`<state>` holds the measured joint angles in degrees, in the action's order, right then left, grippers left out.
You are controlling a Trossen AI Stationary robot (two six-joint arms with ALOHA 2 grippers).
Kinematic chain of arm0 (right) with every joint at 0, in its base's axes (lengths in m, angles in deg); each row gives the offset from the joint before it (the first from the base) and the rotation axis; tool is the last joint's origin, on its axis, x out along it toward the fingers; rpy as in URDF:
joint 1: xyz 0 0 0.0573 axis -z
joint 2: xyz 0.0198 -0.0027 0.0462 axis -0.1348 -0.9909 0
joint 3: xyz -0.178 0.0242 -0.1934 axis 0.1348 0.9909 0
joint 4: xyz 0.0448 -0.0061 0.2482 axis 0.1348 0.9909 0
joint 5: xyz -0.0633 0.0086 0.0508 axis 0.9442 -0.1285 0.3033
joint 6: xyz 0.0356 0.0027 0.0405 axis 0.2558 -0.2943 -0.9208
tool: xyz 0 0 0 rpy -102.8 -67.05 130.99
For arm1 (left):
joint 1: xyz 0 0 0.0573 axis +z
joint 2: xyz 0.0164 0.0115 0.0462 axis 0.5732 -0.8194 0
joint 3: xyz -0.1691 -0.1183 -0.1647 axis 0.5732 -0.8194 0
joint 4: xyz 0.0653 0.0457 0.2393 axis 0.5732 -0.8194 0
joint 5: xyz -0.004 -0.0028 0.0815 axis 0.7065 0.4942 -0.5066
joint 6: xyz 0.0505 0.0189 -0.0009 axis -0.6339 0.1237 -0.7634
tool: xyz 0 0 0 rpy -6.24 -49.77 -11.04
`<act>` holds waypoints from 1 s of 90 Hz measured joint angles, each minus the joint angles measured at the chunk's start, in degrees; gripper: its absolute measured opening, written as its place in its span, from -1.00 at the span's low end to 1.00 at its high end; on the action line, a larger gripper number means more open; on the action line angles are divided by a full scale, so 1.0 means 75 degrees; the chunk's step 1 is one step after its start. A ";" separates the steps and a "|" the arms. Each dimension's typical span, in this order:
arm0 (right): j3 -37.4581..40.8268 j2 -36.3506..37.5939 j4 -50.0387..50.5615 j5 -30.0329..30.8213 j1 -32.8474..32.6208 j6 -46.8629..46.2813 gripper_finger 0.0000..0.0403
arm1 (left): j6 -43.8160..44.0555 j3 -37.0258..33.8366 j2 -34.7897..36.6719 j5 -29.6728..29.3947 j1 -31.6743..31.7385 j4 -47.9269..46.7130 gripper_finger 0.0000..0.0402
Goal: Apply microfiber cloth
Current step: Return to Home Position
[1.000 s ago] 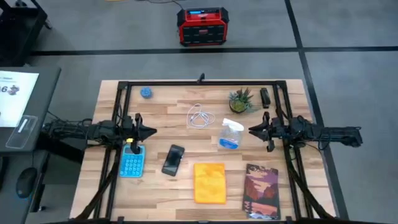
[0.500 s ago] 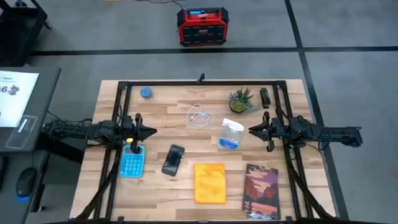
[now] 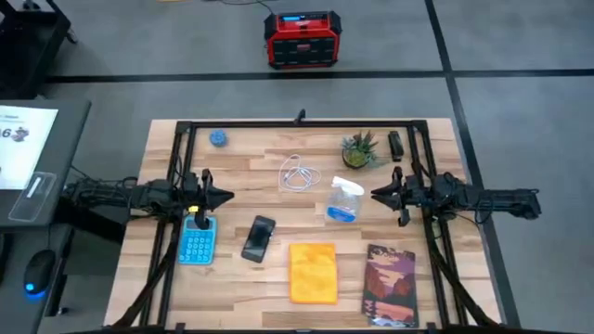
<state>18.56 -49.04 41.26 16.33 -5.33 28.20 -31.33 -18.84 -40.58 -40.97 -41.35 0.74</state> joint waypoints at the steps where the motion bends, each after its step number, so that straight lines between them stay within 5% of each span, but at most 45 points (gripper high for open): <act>1: 0.0000 0.0000 0.0000 0.0000 0.0000 0.0000 -0.74 | 0.0000 0.0000 0.0000 0.0000 0.0001 0.0000 -1.00; 90: 0.0000 0.0000 0.0000 0.0003 0.0000 0.0000 -0.74 | -0.0504 -0.0003 0.0023 -0.0335 0.0018 0.0058 -1.00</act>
<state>18.56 -49.04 41.26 16.35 -5.33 28.20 -35.11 -18.86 -40.40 -43.49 -41.21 1.18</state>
